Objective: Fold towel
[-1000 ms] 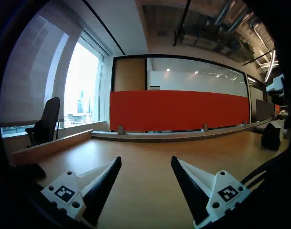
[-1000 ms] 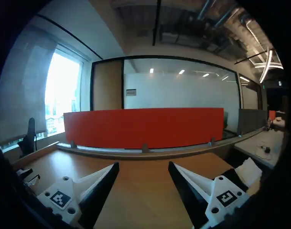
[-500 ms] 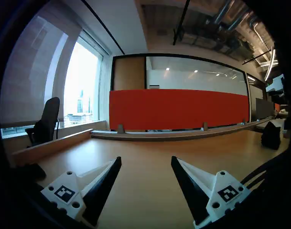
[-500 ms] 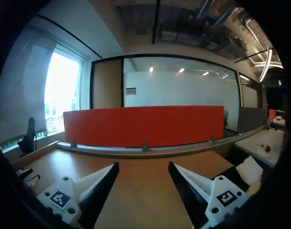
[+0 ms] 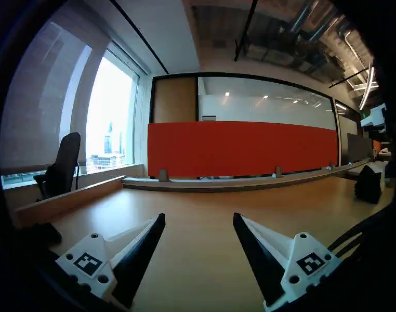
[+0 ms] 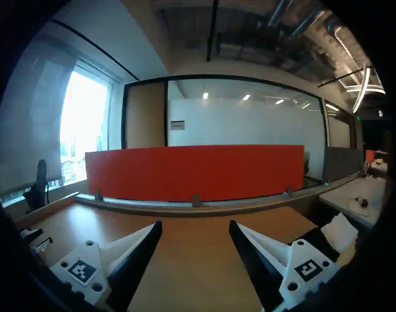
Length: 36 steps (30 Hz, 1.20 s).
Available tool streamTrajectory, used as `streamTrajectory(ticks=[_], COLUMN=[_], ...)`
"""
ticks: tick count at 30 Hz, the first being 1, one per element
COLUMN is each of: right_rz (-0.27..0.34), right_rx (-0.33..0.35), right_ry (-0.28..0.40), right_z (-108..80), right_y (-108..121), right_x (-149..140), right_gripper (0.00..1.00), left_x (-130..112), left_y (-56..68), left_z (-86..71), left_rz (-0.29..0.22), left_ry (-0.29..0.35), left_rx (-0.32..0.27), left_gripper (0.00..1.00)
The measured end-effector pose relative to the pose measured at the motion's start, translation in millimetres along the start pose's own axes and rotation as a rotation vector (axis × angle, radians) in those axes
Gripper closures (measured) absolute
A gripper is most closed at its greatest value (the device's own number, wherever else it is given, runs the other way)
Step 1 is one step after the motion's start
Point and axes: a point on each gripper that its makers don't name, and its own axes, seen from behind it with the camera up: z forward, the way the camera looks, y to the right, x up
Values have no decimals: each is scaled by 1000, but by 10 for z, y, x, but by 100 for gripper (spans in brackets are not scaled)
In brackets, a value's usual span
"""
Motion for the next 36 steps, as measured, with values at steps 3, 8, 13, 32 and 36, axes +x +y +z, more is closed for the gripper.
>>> streamTrajectory(ticks=[3,8,13,32,36], right_rz=[-15,-49,-53,-15,-7], right_rx=[-17,-42,-69,-51,-56], right_ry=[5,27,54,83,85], right_z=[-4,-37,-65,-56,-54], right_y=[74,205,357,619,696], right_x=[-15,17,43,-513,-716], right_gripper=[0,0,0,0,0], left_x=[-1,-2,-3,6,7], left_y=[3,-1,2,14,19], left_z=[1,-2,-1,-14,-16], left_rz=[0,0,0,-1,-1], left_ry=[0,0,0,0,0], left_rx=[0,0,0,0,1], left_gripper=[3,3,3,3,3])
